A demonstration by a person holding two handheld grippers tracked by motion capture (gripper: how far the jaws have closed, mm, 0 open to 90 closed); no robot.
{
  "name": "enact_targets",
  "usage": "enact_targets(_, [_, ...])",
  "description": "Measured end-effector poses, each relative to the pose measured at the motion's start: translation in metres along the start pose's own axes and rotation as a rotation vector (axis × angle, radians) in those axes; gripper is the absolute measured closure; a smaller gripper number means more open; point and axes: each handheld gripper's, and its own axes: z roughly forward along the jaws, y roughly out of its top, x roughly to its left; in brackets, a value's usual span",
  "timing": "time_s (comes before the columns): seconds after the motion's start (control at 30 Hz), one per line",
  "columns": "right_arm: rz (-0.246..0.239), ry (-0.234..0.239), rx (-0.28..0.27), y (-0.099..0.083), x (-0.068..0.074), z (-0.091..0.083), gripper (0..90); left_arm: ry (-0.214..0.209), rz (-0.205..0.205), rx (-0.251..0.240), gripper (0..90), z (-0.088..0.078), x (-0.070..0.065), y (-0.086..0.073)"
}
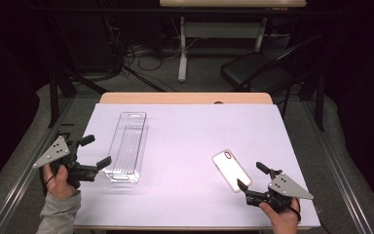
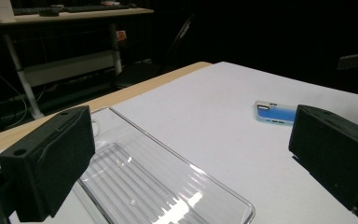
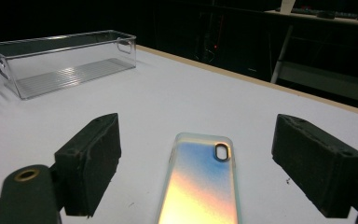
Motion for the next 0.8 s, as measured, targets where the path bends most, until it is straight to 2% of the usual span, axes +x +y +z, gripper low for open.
enact_targets(0.17, [0.02, 0.0, 0.019, -0.001, 0.0, 0.001, 14.7, -0.01, -0.012, 0.007, 0.6, 0.001, 0.002, -0.001])
enact_targets(0.2, [0.023, -0.002, 0.02, -0.001, 0.0, 0.002, 14.4, -0.017, -0.029, 0.003, 0.6, 0.002, 0.002, 0.0])
enact_targets(0.33, [0.031, -0.005, 0.01, 0.003, 0.001, 0.004, 14.1, -0.002, -0.033, 0.026, 0.6, 0.0, 0.001, -0.002])
enact_targets(0.4, [0.039, -0.001, 0.018, 0.004, 0.0, 0.007, 14.1, 0.0, -0.051, 0.006, 0.6, -0.003, 0.002, 0.0])
enact_targets(0.67, [0.016, 0.006, 0.034, 0.002, 0.001, 0.01, 14.1, 0.008, -0.038, 0.001, 0.6, -0.006, 0.001, 0.004])
enact_targets(0.8, [0.049, 0.007, 0.062, 0.003, 0.0, 0.01, 14.1, 0.012, -0.035, 0.0, 0.6, -0.007, 0.0, 0.004])
